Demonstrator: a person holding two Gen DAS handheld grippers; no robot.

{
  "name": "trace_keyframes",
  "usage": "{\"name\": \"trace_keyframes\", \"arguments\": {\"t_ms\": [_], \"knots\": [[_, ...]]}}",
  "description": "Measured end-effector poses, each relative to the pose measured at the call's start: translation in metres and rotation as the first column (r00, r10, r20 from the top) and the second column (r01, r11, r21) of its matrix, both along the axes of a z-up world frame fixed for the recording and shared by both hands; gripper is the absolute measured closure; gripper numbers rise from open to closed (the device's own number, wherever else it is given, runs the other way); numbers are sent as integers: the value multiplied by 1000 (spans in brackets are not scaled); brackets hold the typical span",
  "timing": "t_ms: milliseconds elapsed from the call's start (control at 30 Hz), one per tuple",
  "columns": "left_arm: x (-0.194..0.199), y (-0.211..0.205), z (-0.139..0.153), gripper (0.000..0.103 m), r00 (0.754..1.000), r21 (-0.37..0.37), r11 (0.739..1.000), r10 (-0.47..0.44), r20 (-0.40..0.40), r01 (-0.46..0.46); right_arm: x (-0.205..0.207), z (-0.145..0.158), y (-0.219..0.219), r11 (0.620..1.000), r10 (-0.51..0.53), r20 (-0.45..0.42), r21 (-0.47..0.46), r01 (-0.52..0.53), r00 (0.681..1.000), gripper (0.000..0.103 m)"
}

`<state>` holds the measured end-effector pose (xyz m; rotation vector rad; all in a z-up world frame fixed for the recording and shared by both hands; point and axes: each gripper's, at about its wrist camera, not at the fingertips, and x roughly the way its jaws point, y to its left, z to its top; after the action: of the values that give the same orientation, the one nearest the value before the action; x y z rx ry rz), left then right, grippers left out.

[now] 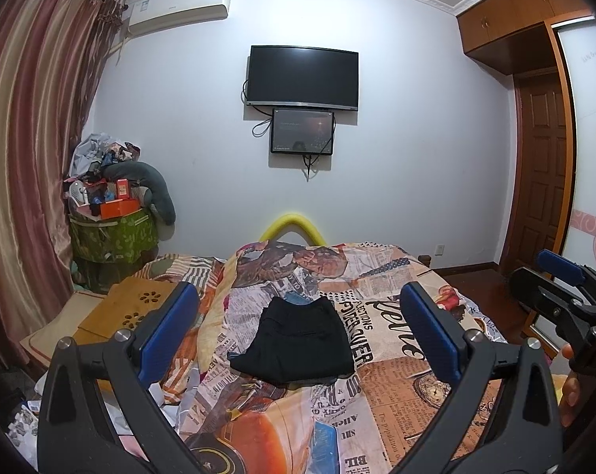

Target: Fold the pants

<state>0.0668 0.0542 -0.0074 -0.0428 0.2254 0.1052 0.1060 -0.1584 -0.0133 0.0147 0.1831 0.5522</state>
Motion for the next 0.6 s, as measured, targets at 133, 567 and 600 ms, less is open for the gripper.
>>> {"name": "trace_keyframes", "arguments": {"t_ms": [133,567,600], "knots": [[-1,0,-1,0,1000,-1,1000,-6,-3,6,0,0,0,1000,-2,1,1,2,1000,0],[-2,-4,-1,0,1000,7,1000,-28,4,28,-2,0,0,1000,-4,0,3,4,1000,0],[-3,-5,-1,0,1000,9,1000,-27,5,27,-2,0,-1,1000,-4,0,4,4,1000,0]]}}
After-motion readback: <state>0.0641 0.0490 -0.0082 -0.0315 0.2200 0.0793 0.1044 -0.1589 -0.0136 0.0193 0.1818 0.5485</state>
